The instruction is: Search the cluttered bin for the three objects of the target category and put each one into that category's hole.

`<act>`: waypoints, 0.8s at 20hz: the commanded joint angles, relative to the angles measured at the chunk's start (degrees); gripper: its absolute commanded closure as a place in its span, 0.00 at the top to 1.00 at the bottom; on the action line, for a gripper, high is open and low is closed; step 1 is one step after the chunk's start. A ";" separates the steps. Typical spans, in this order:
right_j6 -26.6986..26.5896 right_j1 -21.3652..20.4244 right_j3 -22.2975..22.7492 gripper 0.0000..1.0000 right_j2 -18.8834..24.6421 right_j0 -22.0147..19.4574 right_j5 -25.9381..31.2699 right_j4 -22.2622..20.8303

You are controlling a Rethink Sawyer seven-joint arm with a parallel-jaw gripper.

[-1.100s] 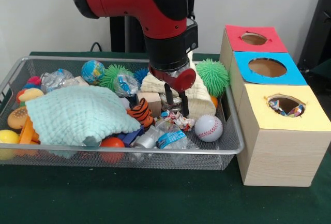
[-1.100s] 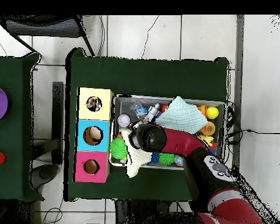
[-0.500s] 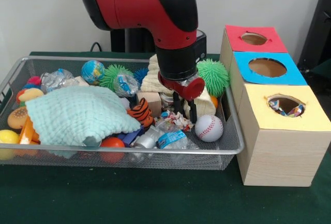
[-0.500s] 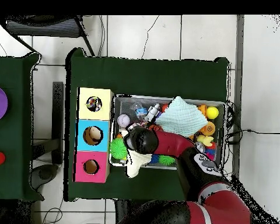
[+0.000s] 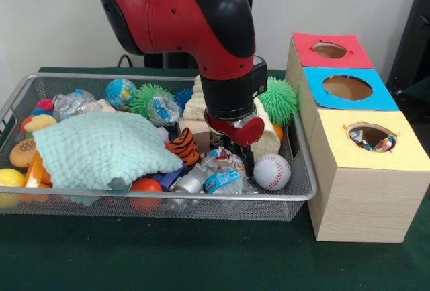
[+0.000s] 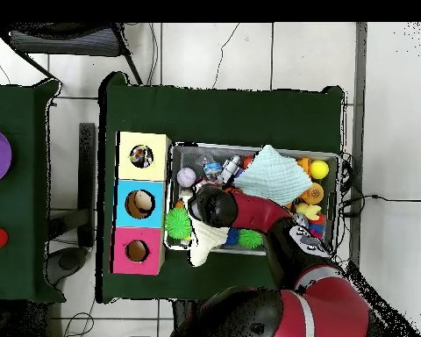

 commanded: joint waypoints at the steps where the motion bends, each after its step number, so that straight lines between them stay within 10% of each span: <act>1: 6.01 4.26 -5.45 1.00 3.11 -0.54 -11.12 1.69; 7: 5.01 5.02 -7.00 1.00 3.57 -0.39 -16.40 -0.84; 8: 4.39 4.99 -7.41 0.00 3.05 -0.06 -18.25 -2.24; 16: 8.90 -2.26 -1.75 0.00 -1.60 3.01 -16.71 -0.06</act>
